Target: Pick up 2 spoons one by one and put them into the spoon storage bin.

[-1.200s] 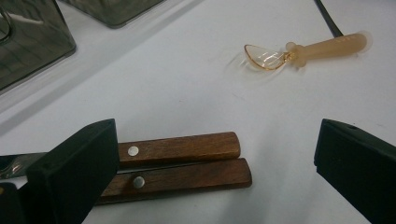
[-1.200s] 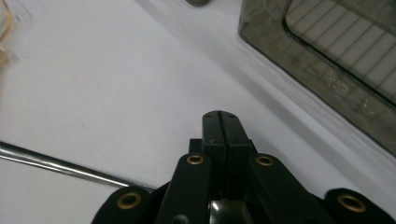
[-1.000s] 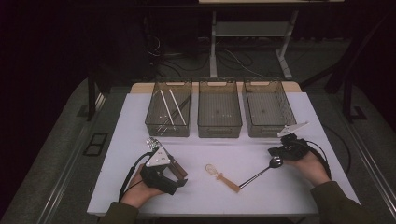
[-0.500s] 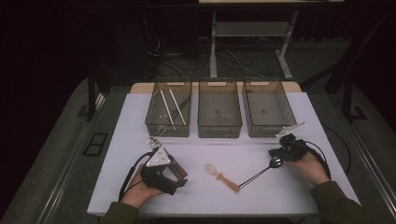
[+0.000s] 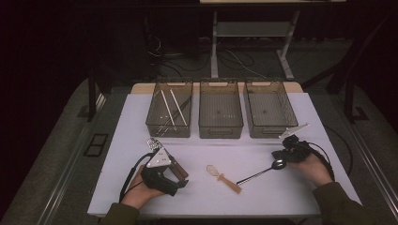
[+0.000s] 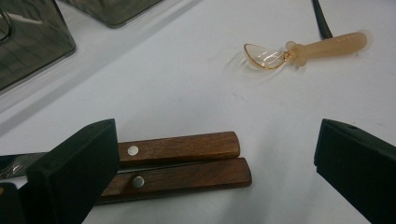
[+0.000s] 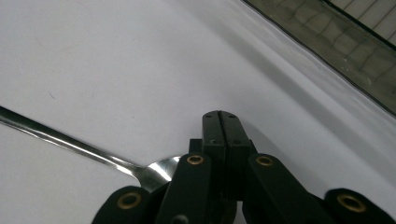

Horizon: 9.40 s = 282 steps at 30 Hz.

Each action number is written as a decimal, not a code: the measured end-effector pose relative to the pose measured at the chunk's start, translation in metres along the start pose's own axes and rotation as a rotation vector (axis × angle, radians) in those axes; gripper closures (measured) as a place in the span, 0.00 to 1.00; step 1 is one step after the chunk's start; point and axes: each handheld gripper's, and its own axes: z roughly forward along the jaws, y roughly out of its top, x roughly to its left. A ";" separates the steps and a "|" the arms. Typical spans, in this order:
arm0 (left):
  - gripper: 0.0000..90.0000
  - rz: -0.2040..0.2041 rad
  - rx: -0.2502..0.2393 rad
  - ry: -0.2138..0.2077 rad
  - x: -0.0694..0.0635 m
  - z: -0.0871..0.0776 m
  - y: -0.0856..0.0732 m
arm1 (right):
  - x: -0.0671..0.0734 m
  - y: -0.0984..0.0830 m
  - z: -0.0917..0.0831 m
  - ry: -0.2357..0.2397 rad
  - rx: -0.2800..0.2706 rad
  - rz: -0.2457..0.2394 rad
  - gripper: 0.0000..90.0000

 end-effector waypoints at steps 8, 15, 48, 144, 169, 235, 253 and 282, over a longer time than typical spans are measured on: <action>0.00 0.000 0.000 0.000 0.000 0.000 0.000 | -0.001 -0.008 -0.005 0.002 0.004 0.010 1.00; 0.00 0.000 0.000 0.001 0.000 0.000 0.000 | 0.000 -0.017 -0.010 0.002 0.005 0.011 1.00; 0.00 0.000 0.000 0.000 0.000 0.000 0.000 | -0.001 -0.066 -0.059 0.052 -0.178 0.127 0.69; 0.00 -0.028 -0.045 -0.028 0.002 -0.007 -0.005 | 0.008 -0.053 -0.050 0.077 -0.207 -0.008 0.95; 0.00 -0.017 -0.021 -0.039 0.001 -0.004 -0.005 | 0.006 -0.021 -0.070 0.001 -0.318 0.074 0.95; 0.00 -0.007 -0.021 -0.042 -0.001 -0.002 -0.004 | 0.026 0.151 0.016 -0.075 -0.290 0.152 0.95; 0.00 -0.004 -0.023 -0.048 -0.001 -0.002 -0.003 | 0.032 0.169 0.035 -0.131 -0.302 0.115 0.62; 0.00 -0.009 -0.021 -0.042 -0.001 -0.002 -0.004 | 0.037 0.143 0.010 0.030 -0.335 0.047 0.50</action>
